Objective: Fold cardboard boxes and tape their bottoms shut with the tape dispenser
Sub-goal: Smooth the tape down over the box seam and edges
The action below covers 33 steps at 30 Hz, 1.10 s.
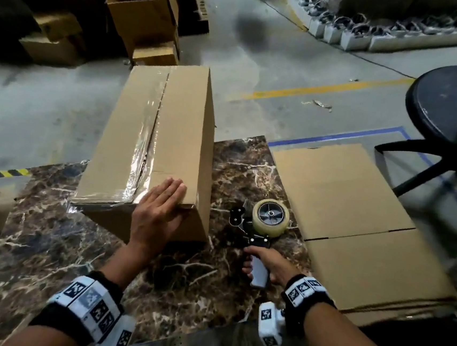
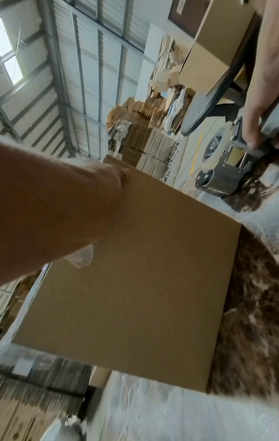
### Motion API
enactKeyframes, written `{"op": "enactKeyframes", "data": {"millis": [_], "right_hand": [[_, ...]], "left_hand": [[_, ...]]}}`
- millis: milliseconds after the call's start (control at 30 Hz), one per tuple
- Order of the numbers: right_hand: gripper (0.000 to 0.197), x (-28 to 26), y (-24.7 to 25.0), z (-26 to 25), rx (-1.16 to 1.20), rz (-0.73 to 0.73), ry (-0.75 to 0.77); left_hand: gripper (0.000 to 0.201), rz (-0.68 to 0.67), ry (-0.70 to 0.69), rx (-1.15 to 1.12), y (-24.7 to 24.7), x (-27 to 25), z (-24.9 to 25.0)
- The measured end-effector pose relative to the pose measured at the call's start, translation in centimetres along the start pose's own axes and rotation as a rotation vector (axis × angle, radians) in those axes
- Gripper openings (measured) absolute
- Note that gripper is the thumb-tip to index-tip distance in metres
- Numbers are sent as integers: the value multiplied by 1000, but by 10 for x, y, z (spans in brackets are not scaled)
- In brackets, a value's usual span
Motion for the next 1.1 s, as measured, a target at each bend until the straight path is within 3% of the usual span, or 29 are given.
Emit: {"op": "enactKeyframes", "data": {"millis": [33, 167, 267, 333, 400, 533, 633, 700, 767, 833, 967, 1100], "right_hand": [[33, 1, 3, 0, -50, 22, 42], [20, -11, 7, -11, -203, 97, 237], [47, -29, 14, -30, -750, 255, 239], [54, -53, 12, -52, -941, 399, 322], [52, -75, -4, -74, -848, 436, 499], [55, -122, -82, -111, -220, 62, 764], [85, -145, -146, -131, -62, -90, 820], [82, -150, -184, -136, -15, -145, 829], [70, -145, -210, -137, -5, -136, 816], [71, -136, -226, -134, -30, -86, 798], [87, -108, -233, -128, -239, 84, 742], [75, -94, -227, -128, -522, 265, 725]], "left_hand": [[54, 6, 9, 4, 2, 1, 4], [56, -7, 45, 30, 3, 2, 11], [62, -90, 83, 17, 2, 2, 11], [73, -192, 93, -2, 5, 5, 13], [78, -304, 82, -29, 12, 12, 11], [59, -518, 41, -288, 33, 39, -7], [35, -417, 136, -416, 51, 69, -36], [29, -339, 116, -327, 54, 78, -56], [30, -331, 77, -251, 49, 77, -75], [36, -366, 30, -206, 40, 68, -92], [78, -427, -137, -149, 12, 39, -106], [73, -461, -140, -59, 3, 34, -103]]}}
Point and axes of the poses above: each hand's wrist, its own x-axis towards the middle knuckle, its own y-axis out of the back of the hand, z = x × y, the point moved 6 cm from there along x, towards the middle knuckle, and after that the axes turned 14 degrees about x, right-handed, at the moved point
